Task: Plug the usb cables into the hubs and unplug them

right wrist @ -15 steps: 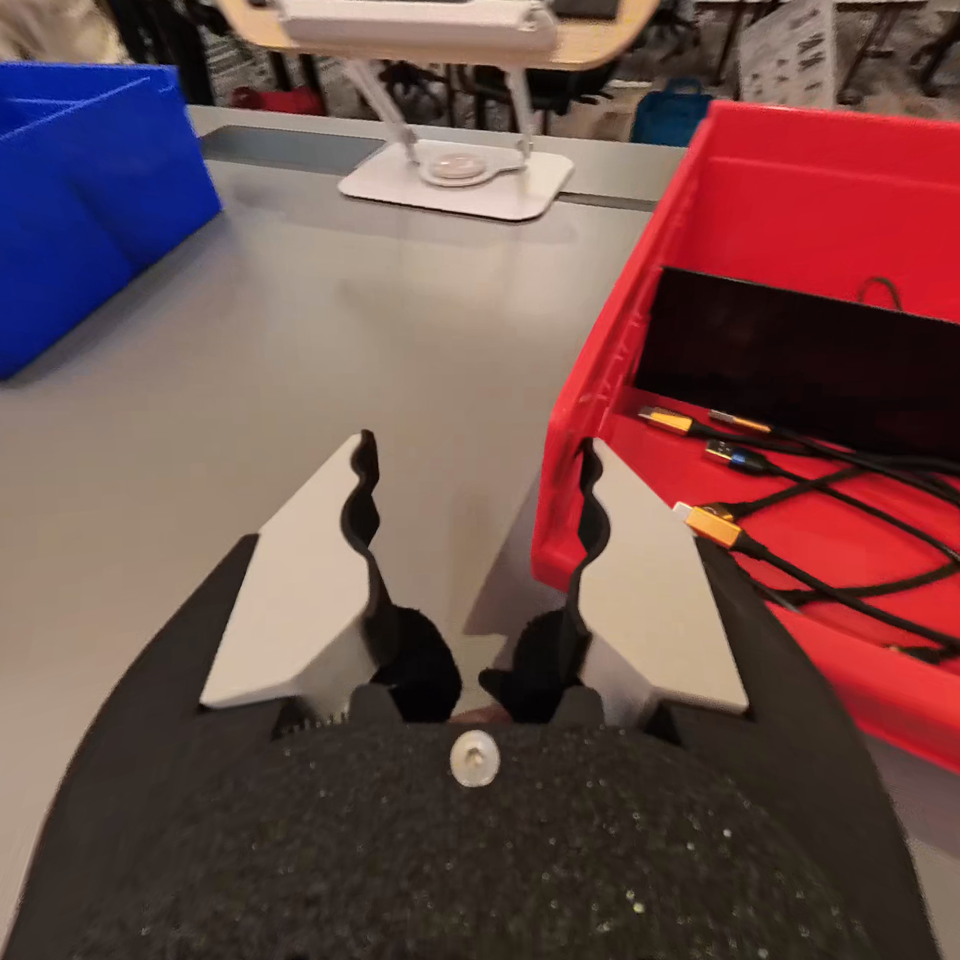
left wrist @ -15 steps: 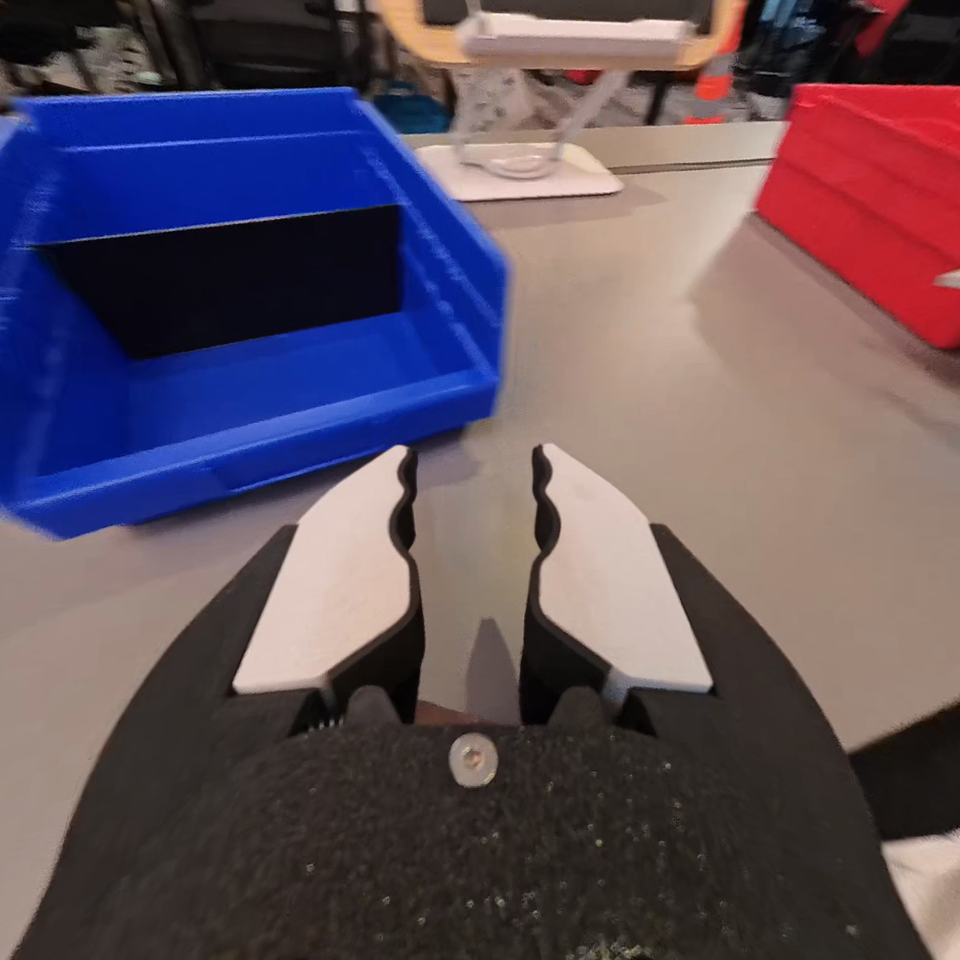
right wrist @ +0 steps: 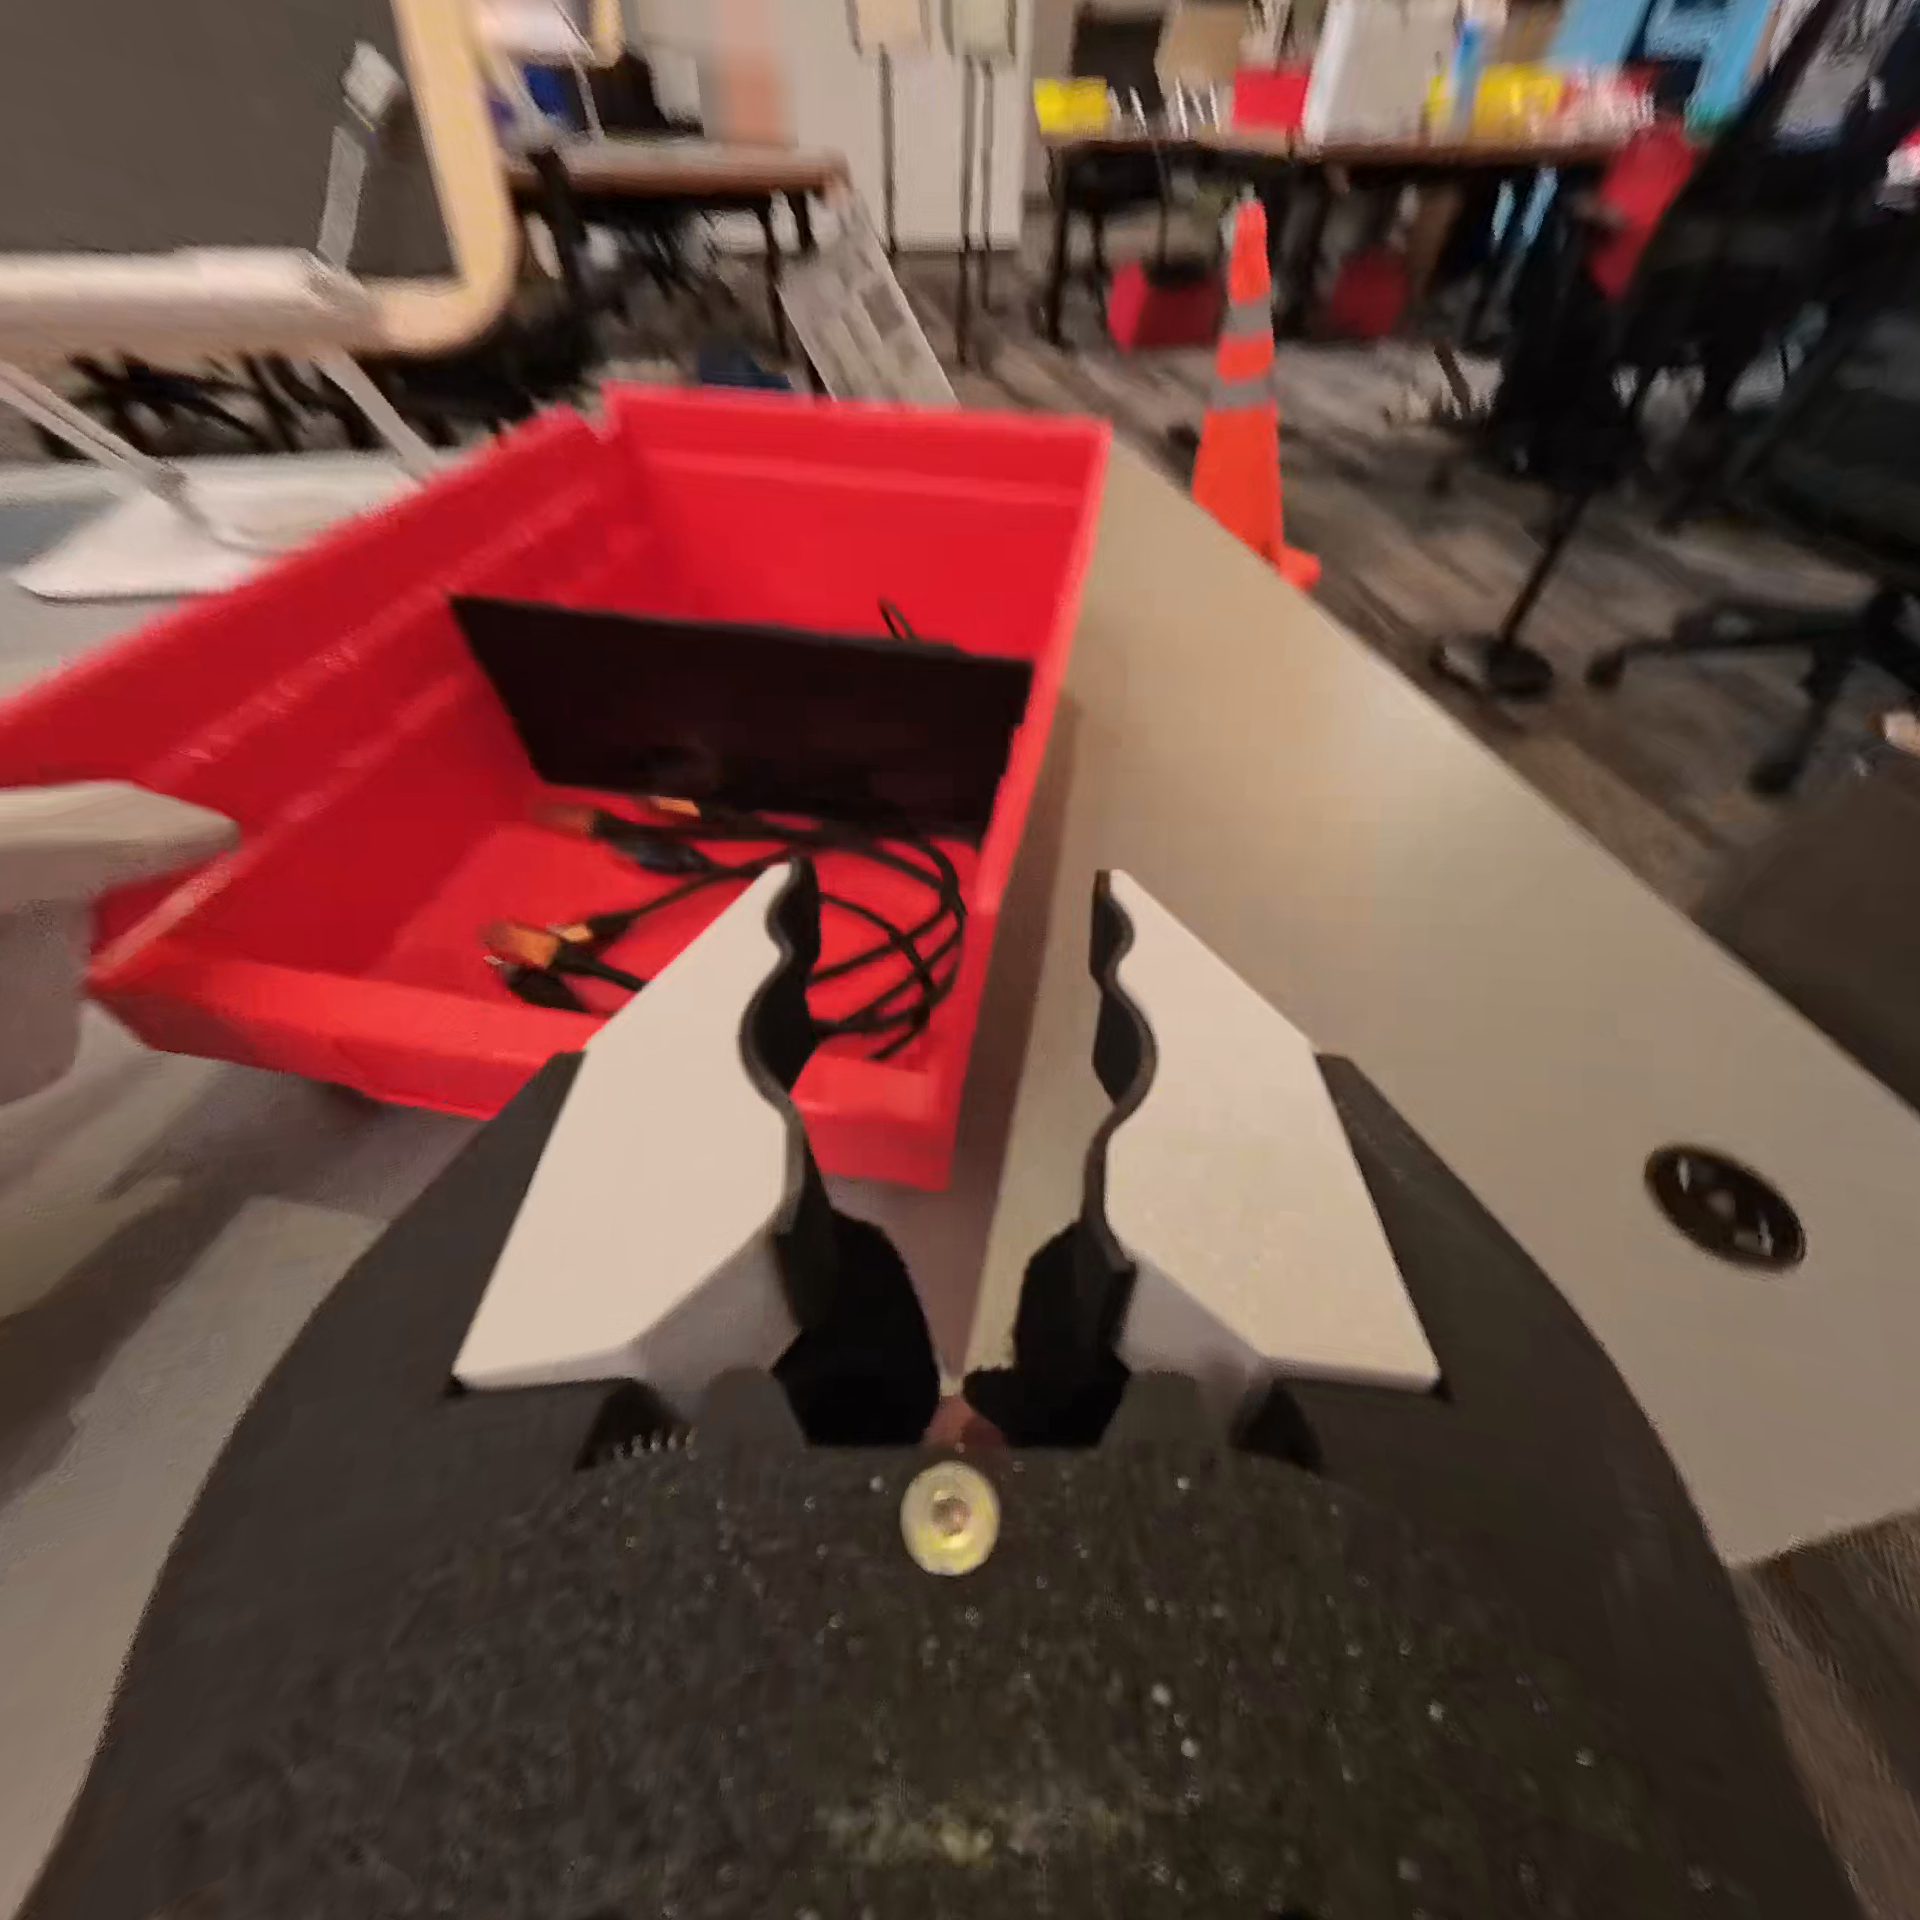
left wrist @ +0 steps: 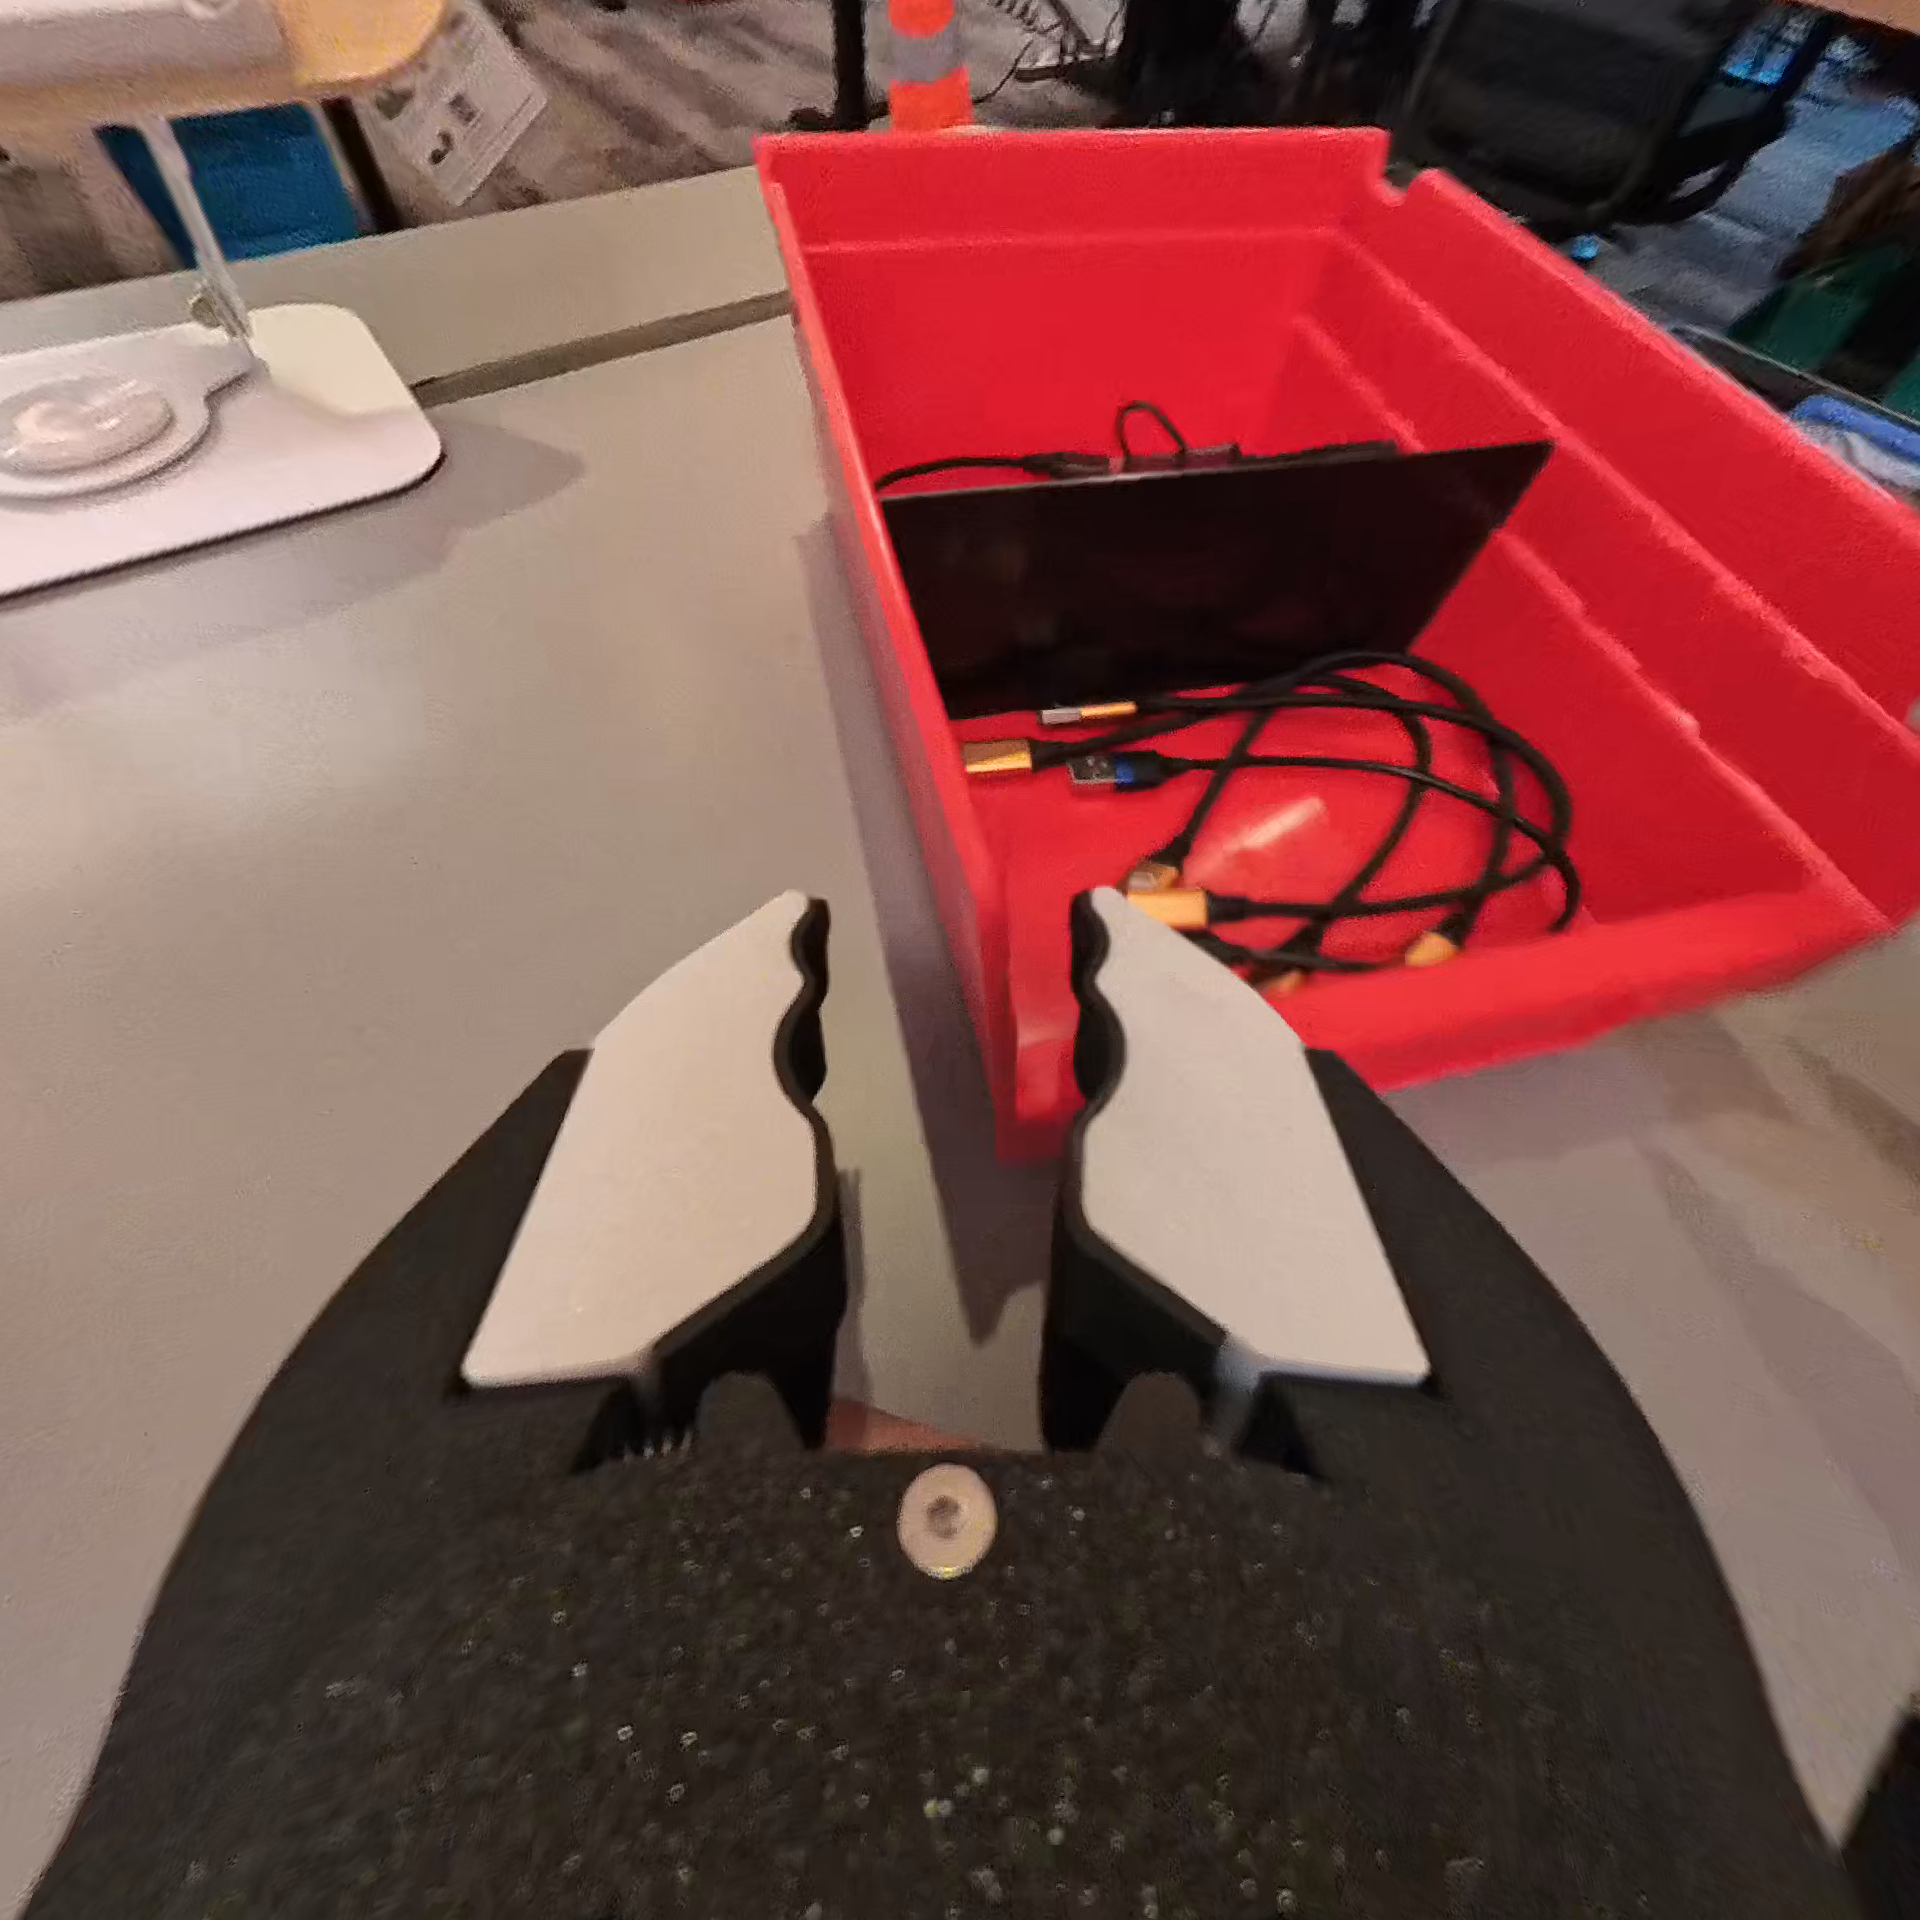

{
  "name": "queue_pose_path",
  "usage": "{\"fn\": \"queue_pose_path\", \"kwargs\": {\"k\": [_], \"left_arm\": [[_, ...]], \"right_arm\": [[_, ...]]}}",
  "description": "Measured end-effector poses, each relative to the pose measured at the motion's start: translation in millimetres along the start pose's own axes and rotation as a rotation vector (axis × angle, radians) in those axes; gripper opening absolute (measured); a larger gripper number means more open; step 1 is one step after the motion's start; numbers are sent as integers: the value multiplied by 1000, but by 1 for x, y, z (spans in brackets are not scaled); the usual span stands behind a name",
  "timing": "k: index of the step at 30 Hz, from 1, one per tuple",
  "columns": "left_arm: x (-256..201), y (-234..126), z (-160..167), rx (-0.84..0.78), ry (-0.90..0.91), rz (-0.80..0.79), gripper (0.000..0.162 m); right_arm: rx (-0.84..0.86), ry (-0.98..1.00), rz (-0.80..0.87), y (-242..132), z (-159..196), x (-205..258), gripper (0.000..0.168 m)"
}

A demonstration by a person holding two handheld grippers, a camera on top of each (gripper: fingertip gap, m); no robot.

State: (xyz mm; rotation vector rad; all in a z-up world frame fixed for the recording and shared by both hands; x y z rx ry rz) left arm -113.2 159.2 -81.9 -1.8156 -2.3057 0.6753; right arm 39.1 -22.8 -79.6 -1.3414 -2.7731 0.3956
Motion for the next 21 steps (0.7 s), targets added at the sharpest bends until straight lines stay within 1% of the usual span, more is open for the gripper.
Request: {"fn": "queue_pose_path", "kwargs": {"k": [1, 2, 3, 4, 6, 9, 12, 14, 16, 21], "left_arm": [[1, 7, -1, 5, -14, 4, 39], [2, 12, -2, 12, -21, 11, 26], [1, 15, -3, 15, -20, 6, 21], [1, 16, -3, 20, -12, -13, 16], [-3, 15, -4, 37, 22, -35, 5], [-5, -1, 1, -4, 19, -67, 5], [2, -30, 8, -67, 7, -105, 5], [12, -52, 12, -96, 7, -153, 5], [25, -78, 14, -118, 0, -215, 5], [59, -131, 35, -98, -43, -372, 6]], "right_arm": [[54, 4, 26, 7, 7, 0, 45], [105, 14, 53, 14, 13, 1, 37], [145, 29, 66, 20, 15, 3, 29], [162, 41, 52, 23, 15, 6, 21], [185, 58, 79, 27, 13, 9, 5], [176, 57, 56, 21, 9, 18, 4], [72, 13, 13, 8, 0, 39, 3], [8, -11, -17, -2, -9, 61, 3], [-16, -7, -84, -7, -14, 86, 3], [25, -73, -263, -7, -9, 155, 3]]}}
Point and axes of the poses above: each gripper's, where its closed fingertips meet, y out along the fingers, z out of its underside, x = y × z across the jaws, the point moved 10 cm from there along -y, back along the fingers, and after that the axes turned 15 degrees about z, right-handed, at the moved point
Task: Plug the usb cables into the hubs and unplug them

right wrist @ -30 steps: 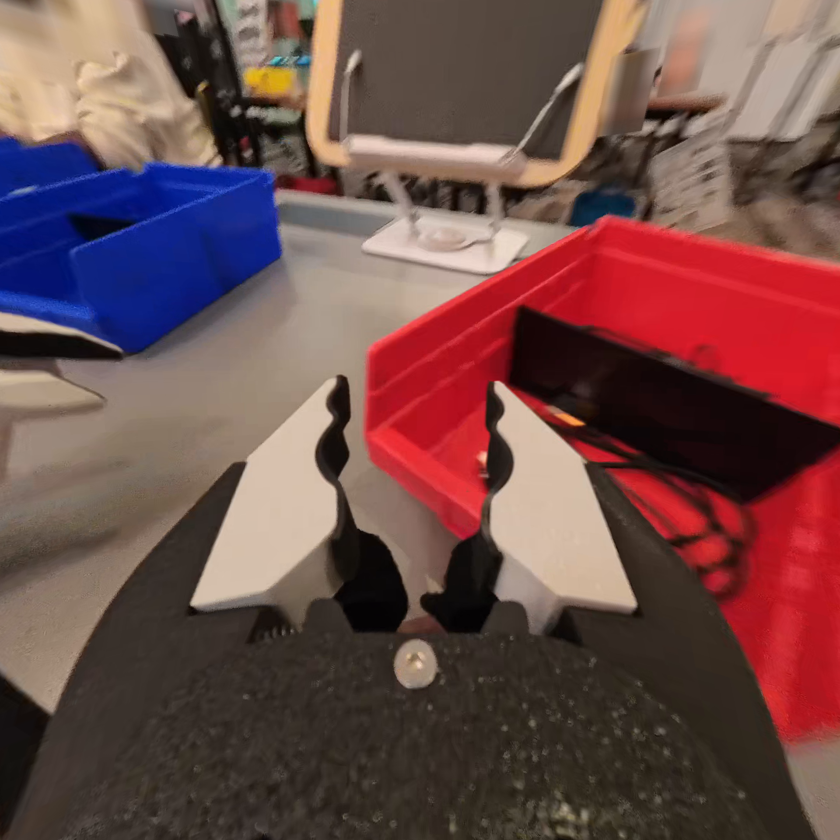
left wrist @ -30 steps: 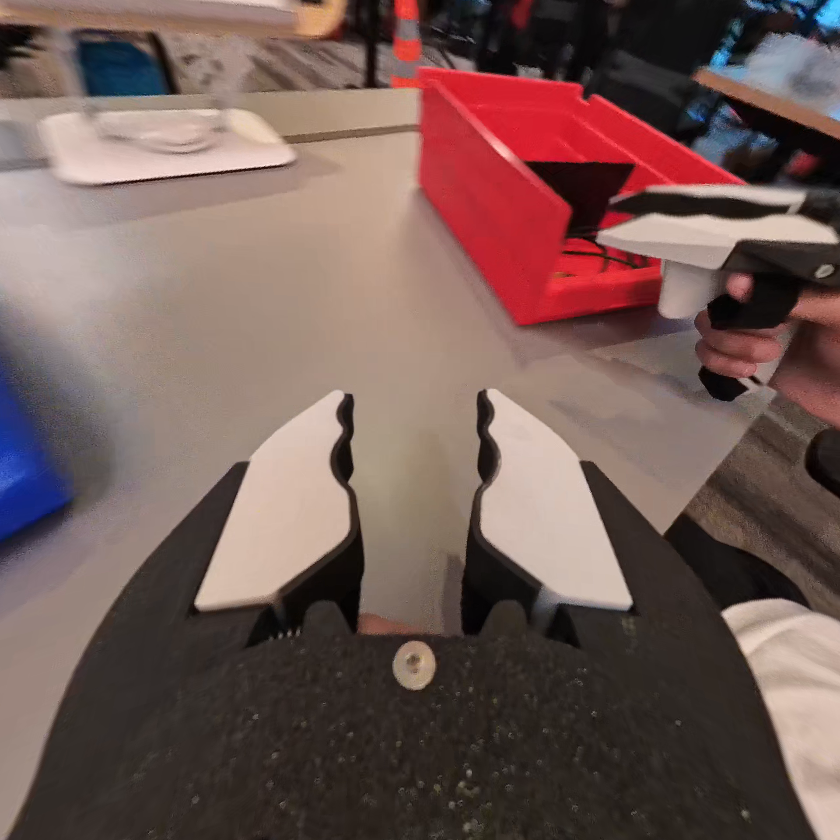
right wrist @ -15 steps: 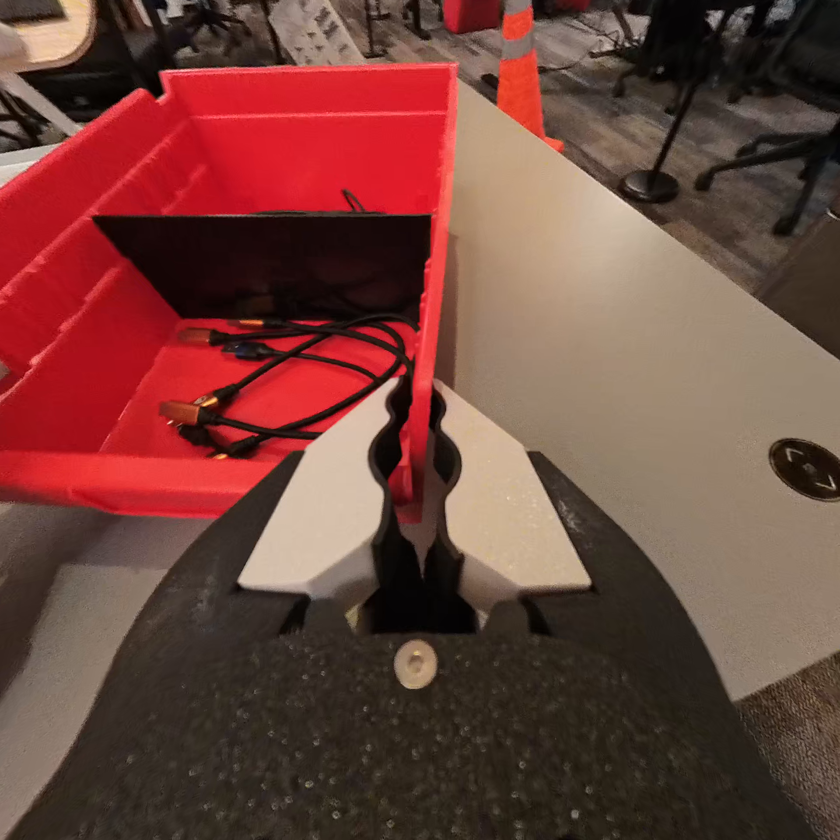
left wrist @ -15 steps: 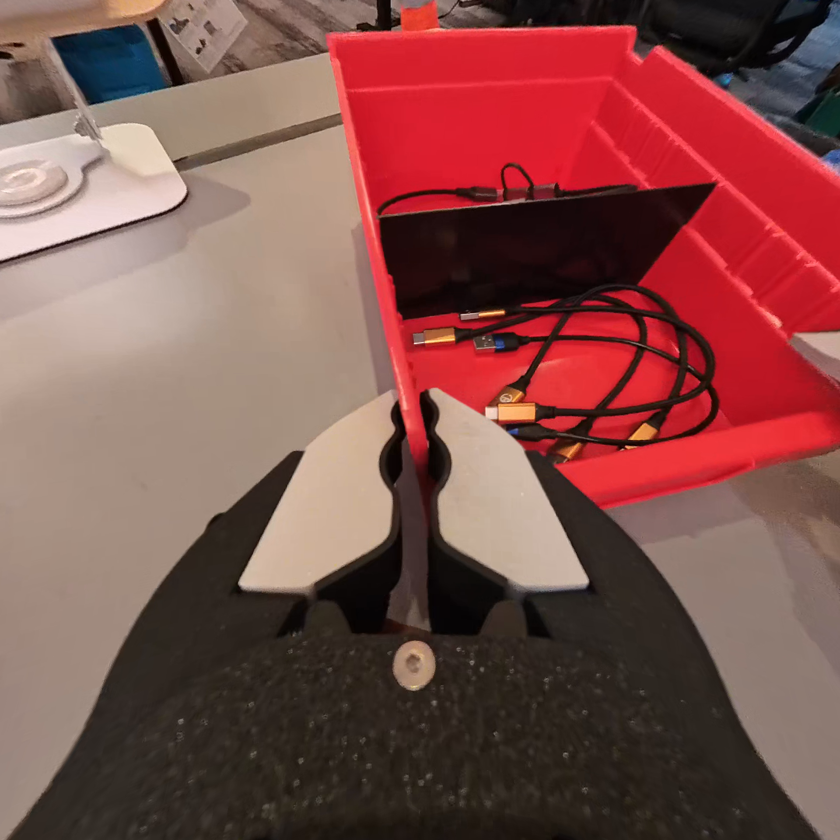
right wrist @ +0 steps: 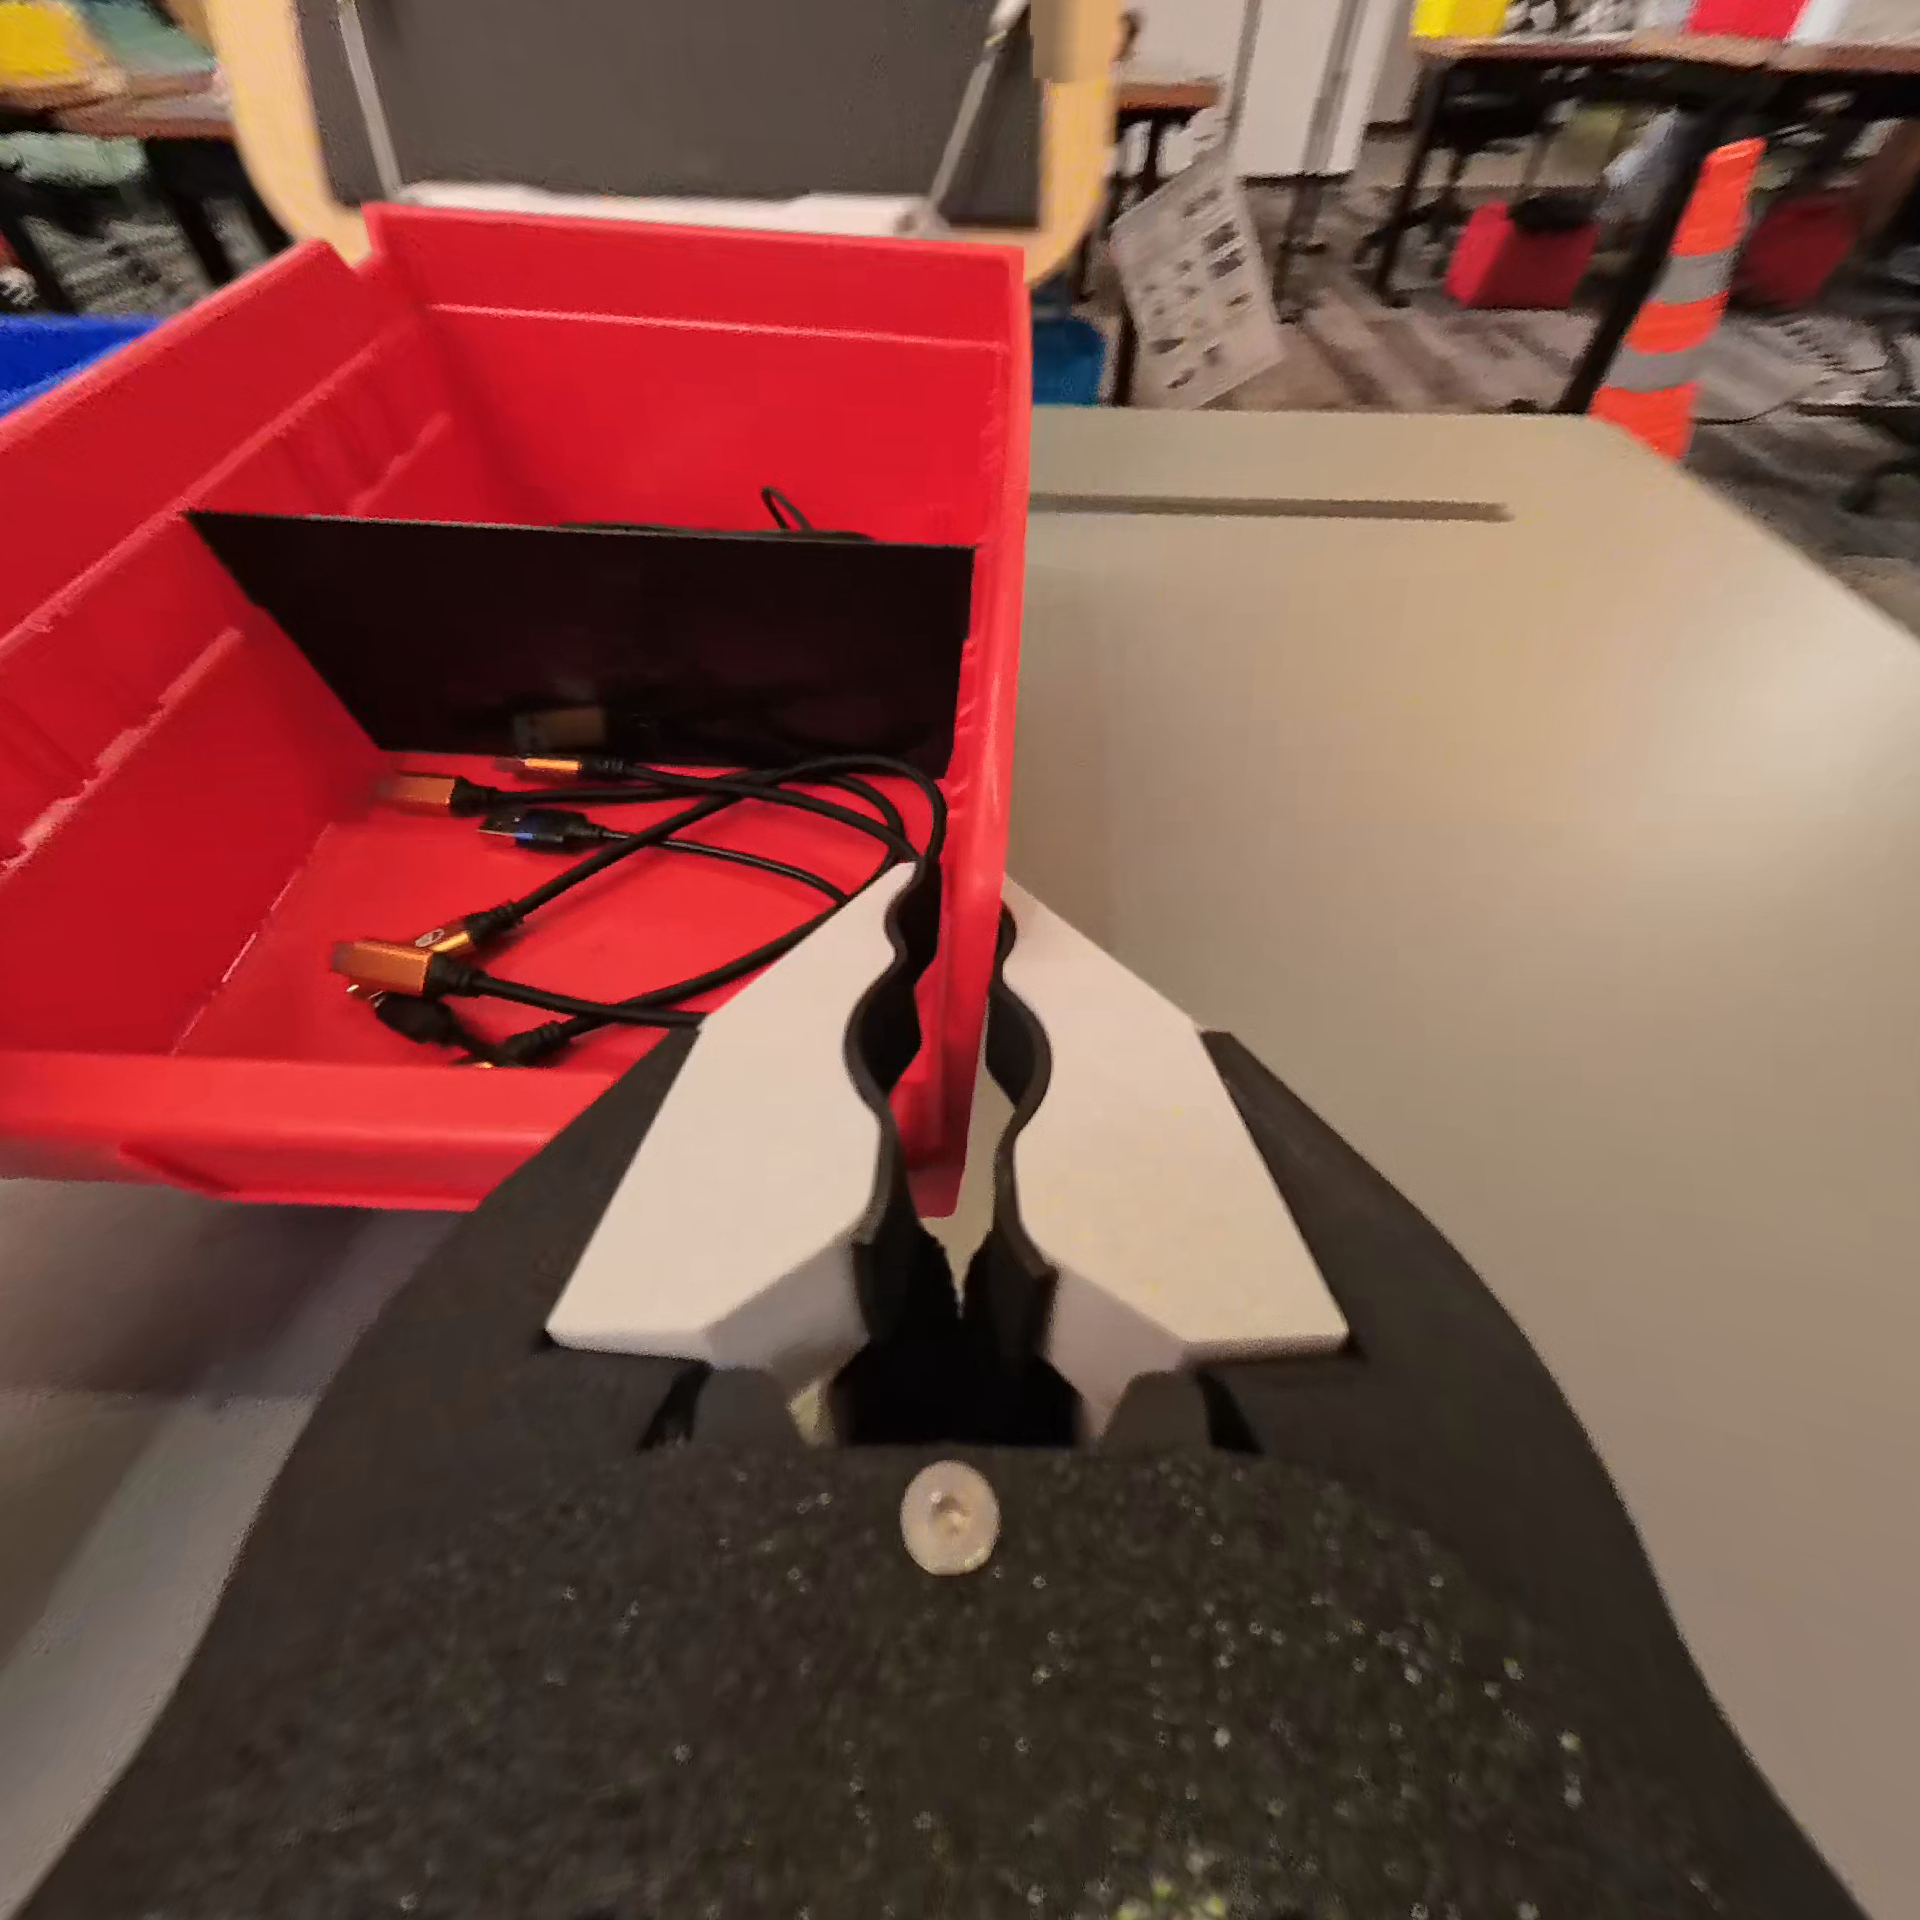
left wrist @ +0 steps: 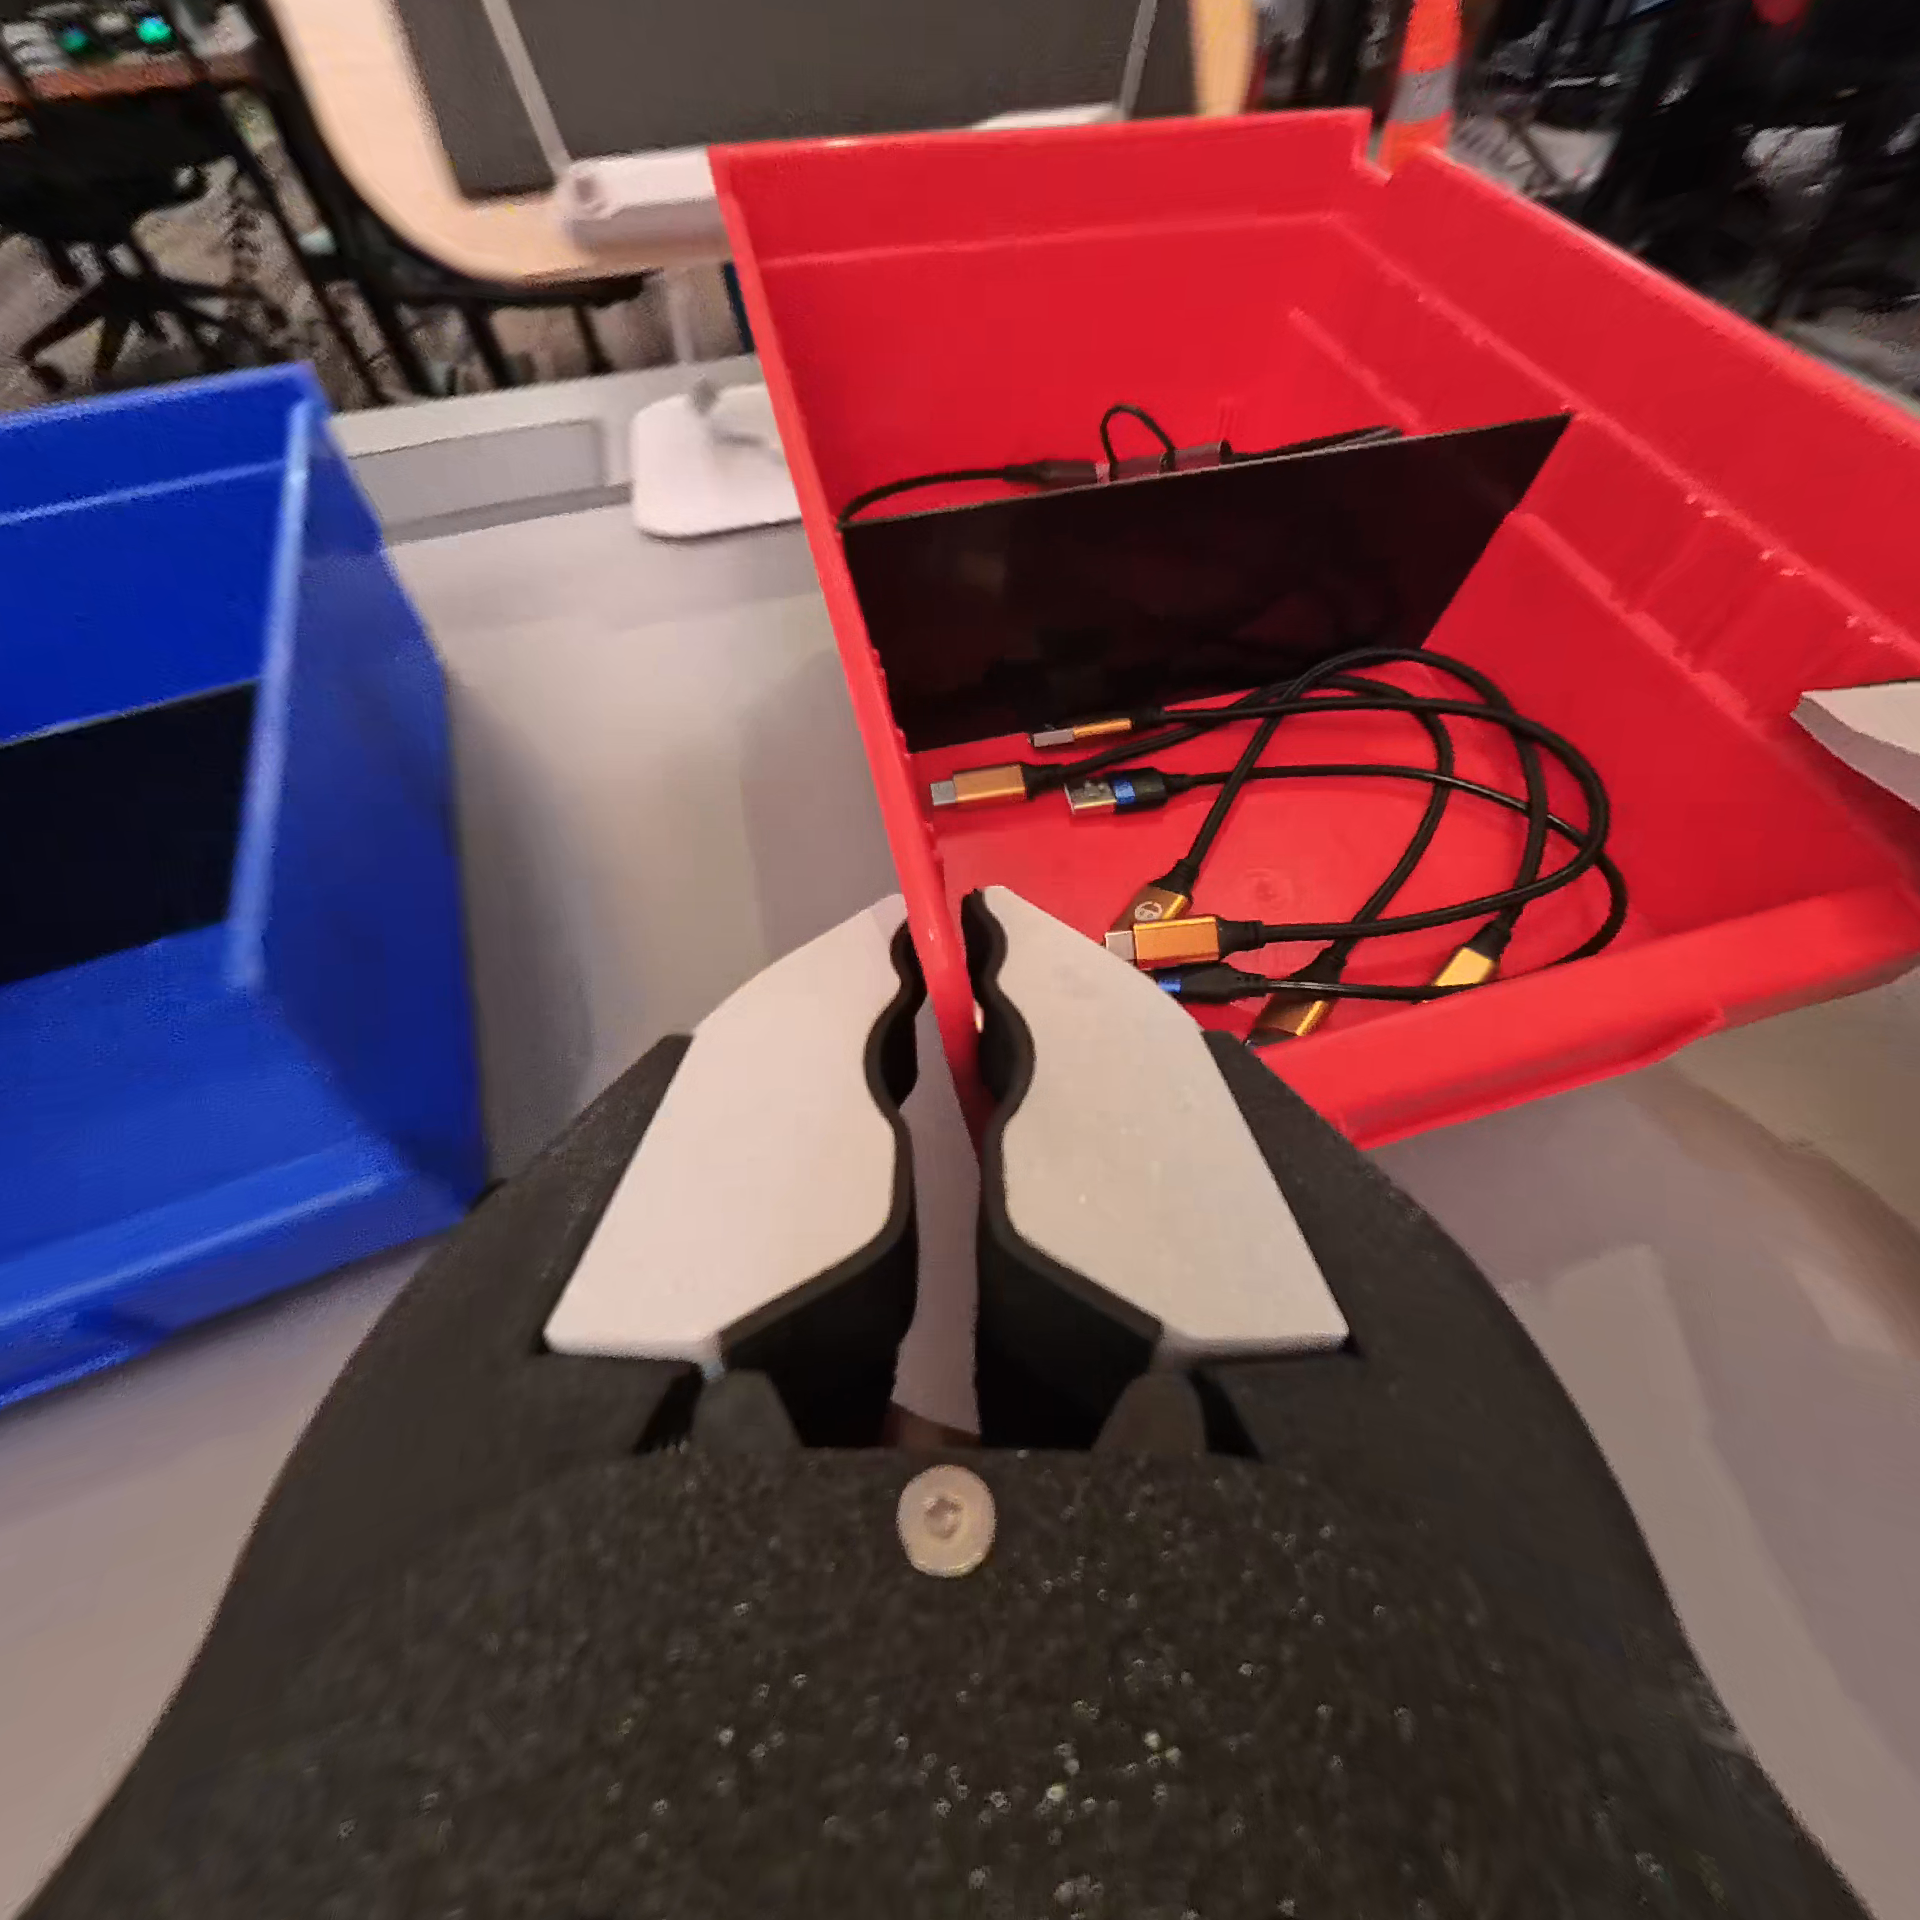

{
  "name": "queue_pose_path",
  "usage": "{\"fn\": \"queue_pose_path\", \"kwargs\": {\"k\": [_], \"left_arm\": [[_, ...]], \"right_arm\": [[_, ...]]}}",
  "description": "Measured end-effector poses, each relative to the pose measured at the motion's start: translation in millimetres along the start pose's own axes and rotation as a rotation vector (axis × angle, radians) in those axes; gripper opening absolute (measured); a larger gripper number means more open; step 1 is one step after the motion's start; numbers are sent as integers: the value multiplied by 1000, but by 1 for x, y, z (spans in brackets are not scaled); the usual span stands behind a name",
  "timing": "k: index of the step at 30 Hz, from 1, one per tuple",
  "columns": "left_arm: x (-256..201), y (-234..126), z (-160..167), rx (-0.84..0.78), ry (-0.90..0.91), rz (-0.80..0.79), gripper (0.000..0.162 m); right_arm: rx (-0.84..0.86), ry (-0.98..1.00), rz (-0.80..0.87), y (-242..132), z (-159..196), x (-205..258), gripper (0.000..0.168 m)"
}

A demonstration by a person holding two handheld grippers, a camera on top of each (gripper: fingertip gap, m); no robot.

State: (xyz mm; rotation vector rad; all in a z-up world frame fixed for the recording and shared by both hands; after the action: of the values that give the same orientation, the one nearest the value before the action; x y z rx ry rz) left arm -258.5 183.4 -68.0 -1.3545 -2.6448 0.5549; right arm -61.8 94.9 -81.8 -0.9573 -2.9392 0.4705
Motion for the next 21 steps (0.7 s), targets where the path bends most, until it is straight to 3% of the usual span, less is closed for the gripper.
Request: {"fn": "queue_pose_path", "kwargs": {"k": [4, 8, 13, 17, 19, 21], "left_arm": [[27, -10, 25, 12, -53, 11, 10], [25, -19, 25, 19, 3, 118, 19], [55, -75, 1, -212, -175, 164, 29], [136, -143, 3, -266, -158, -80, 38], [188, -173, 27, -193, -132, -265, 43], [227, -185, 55, -81, -161, -312, 55]], "right_arm": [[61, -84, -73, 10, 8, 25, 6], [69, -22, -150, 13, 8, 22, 15], [49, -40, -269, 4, 13, 3, 20], [-16, -24, -327, -4, 9, -20, 28], [-43, 5, -357, -6, 7, -29, 34], [-28, 32, -372, -6, 7, -34, 40]]}}
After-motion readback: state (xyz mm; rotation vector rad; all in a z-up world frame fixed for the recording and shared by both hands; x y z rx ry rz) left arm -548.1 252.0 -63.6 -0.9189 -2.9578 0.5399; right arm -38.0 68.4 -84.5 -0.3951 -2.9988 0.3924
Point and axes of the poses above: each gripper's, where its closed fingertips meet, y out along the fingers, z out of its underside, x = y × z across the jaws, the point moved 10 cm from there along -y, back along the fingers, and after that the axes turned 15 degrees about z, right-handed, at the moved point
